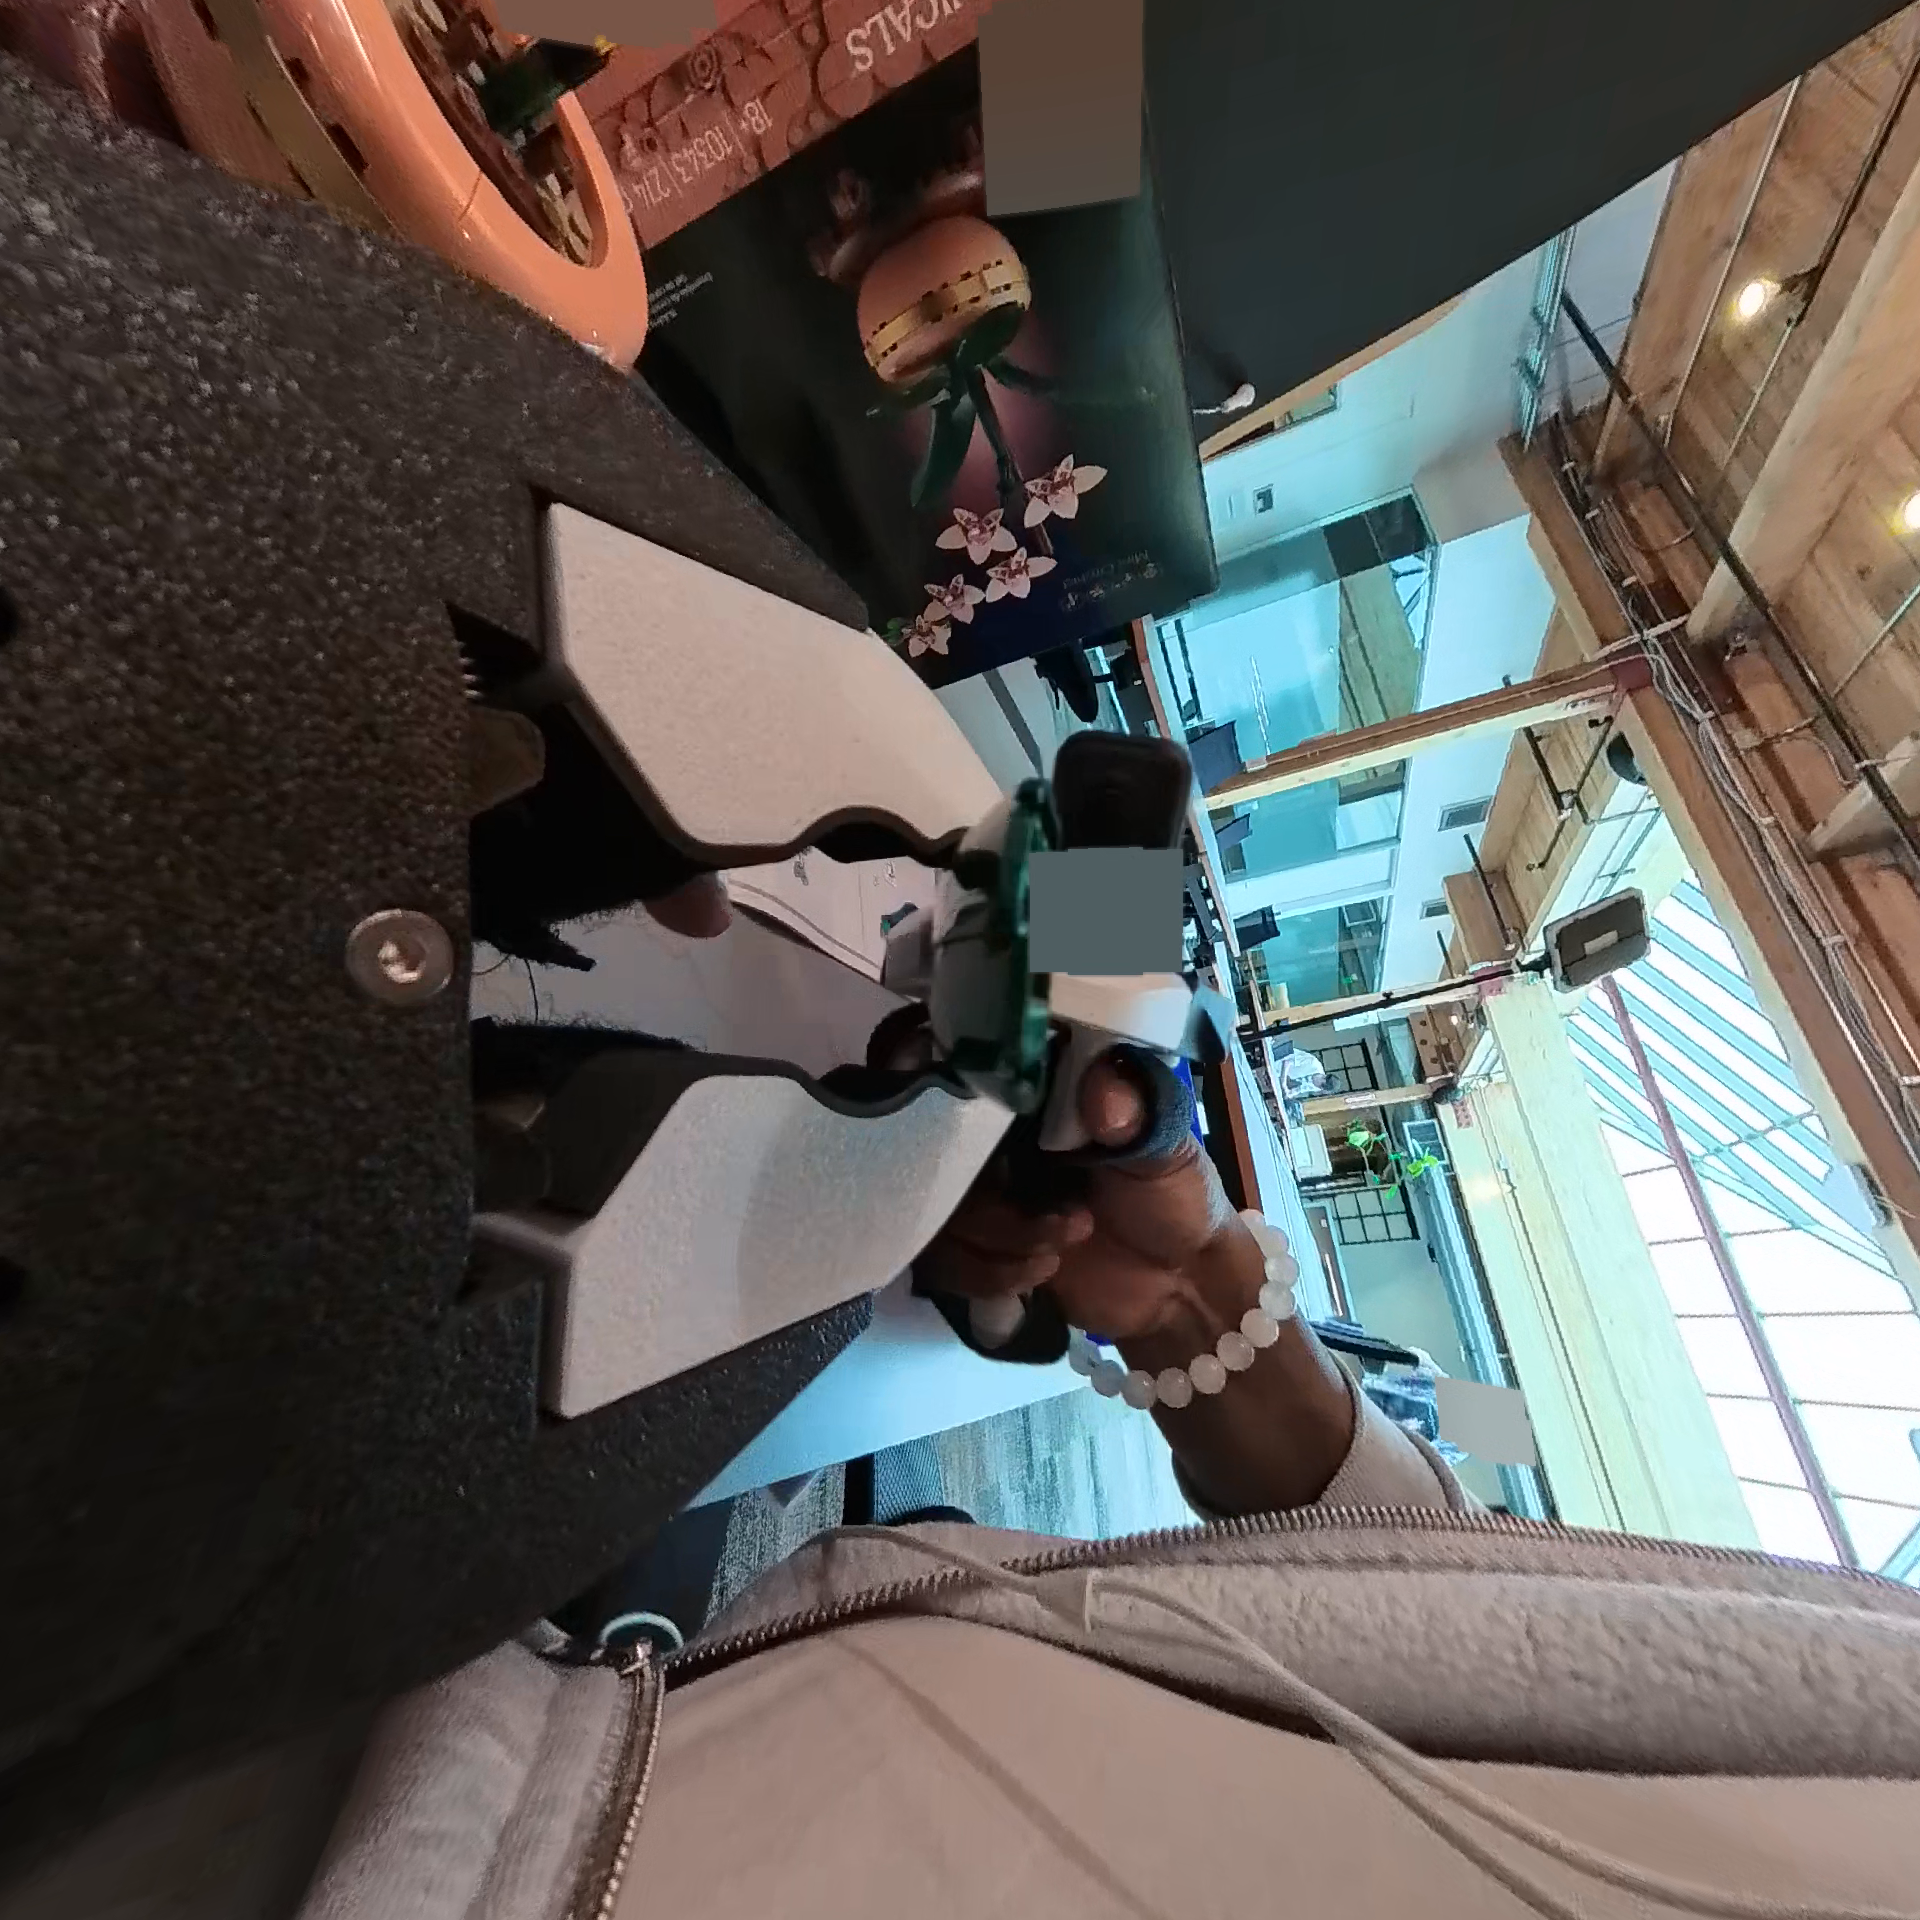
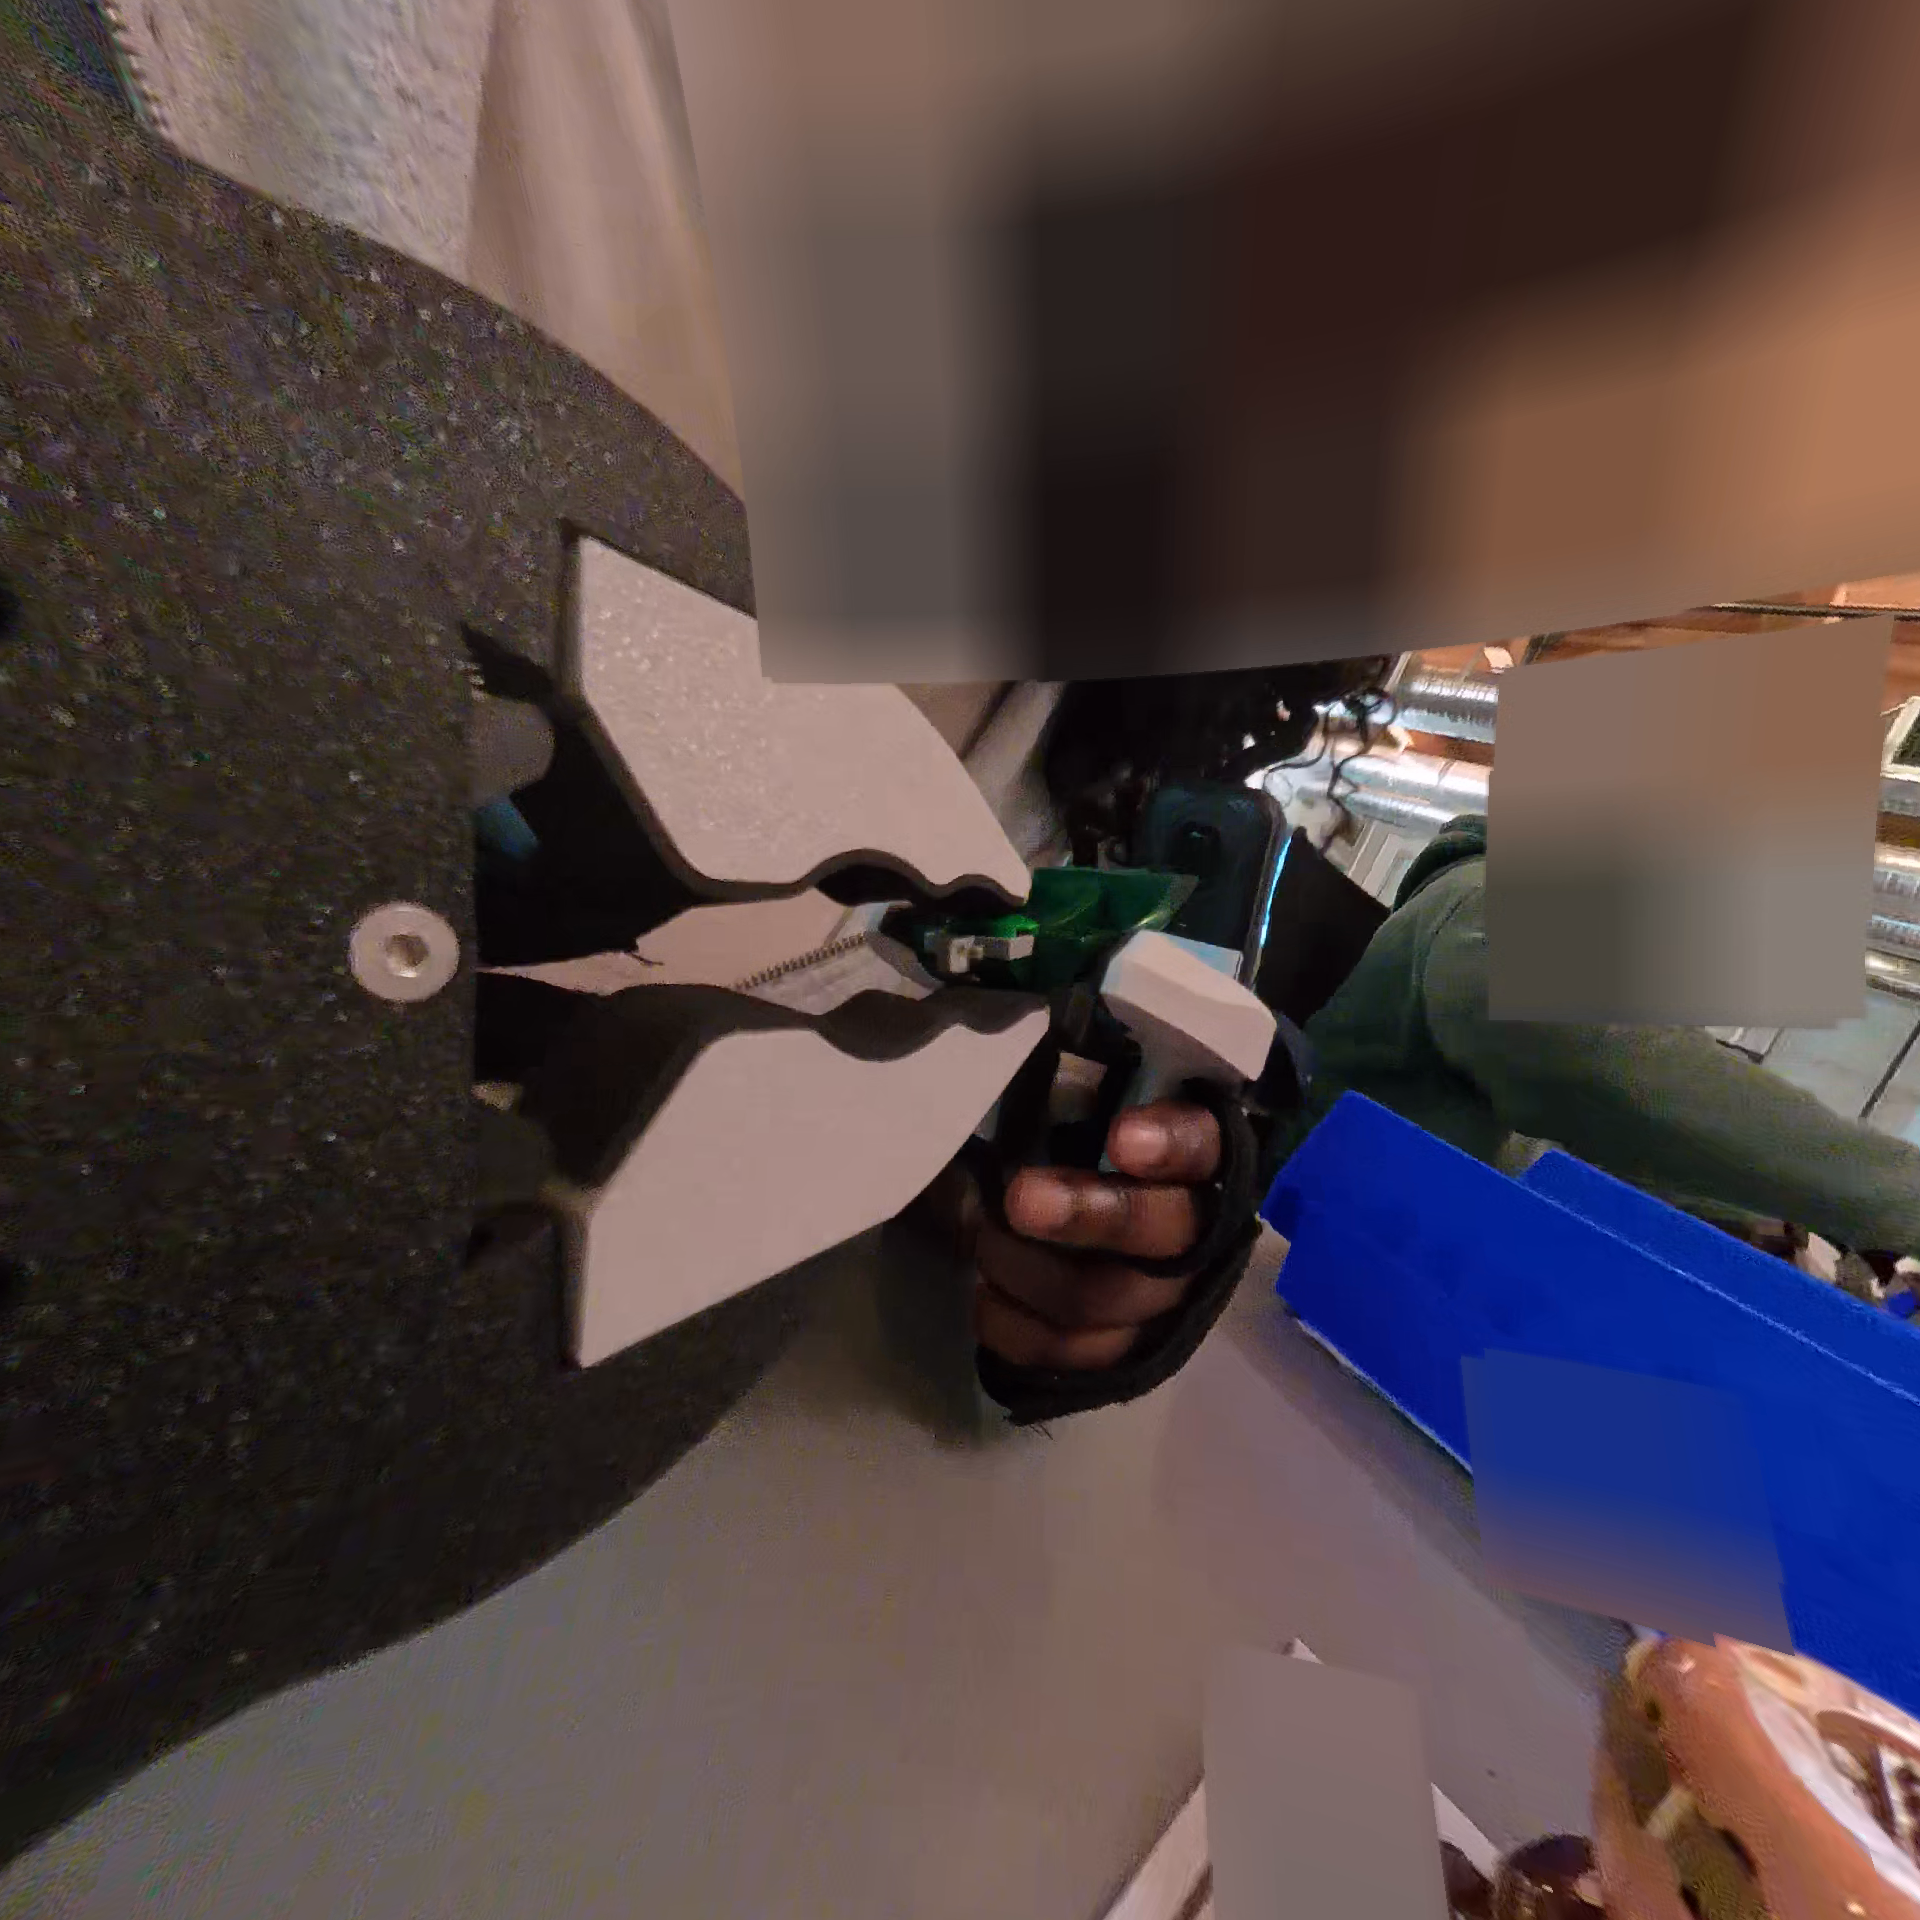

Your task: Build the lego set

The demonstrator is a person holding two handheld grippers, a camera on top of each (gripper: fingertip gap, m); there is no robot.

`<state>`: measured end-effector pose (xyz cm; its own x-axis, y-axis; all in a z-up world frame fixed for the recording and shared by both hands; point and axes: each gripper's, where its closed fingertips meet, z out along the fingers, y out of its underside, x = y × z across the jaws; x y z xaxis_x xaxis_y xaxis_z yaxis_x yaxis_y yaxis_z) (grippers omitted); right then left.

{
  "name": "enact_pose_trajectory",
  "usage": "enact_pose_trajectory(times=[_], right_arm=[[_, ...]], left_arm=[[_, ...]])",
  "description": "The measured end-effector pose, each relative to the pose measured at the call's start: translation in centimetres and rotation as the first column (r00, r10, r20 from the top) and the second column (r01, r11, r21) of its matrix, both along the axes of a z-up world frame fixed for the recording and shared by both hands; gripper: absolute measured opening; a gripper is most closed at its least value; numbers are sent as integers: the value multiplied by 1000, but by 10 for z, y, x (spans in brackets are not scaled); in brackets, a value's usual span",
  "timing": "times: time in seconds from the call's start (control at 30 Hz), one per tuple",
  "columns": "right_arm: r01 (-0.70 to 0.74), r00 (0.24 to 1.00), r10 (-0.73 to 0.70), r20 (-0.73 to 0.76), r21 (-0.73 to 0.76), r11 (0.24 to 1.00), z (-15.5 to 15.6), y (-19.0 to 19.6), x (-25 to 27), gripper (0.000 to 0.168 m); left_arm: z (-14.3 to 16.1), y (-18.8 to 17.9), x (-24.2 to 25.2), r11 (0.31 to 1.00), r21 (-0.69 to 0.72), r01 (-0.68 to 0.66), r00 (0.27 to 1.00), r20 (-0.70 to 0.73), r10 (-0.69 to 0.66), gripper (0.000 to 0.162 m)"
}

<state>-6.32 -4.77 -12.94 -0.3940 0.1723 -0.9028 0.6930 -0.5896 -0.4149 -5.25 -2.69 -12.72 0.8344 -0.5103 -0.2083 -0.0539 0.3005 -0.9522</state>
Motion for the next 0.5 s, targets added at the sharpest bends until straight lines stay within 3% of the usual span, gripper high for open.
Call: enact_pose_trajectory(times=[0.1,0.2,0.27,0.37,0.43,0.5], right_arm=[[9,997,3,-76,156,988,4,2,0,12],[66,981,15,-195,401,914,10,8,0,12],[157,951,49,-305,612,775,15,15,0,12],[326,900,131,-417,840,433,24,32,-1,12],[404,876,191,-443,890,212,29,39,0,12],[431,866,229,-445,895,111,33,39,3,12]], left_arm=[[2,0,-1,1000,-4,11,999,34,-11,41],[-1,0,-7,999,-49,23,998,52,-20,53],[-2,-1,-14,997,-75,29,997,68,-24,57],[0,-5,-29,994,-108,32,995,95,-22,62],[12,-9,-38,997,-79,17,992,124,-7,57],[26,-10,-42,998,-56,-3,991,136,10,49]])
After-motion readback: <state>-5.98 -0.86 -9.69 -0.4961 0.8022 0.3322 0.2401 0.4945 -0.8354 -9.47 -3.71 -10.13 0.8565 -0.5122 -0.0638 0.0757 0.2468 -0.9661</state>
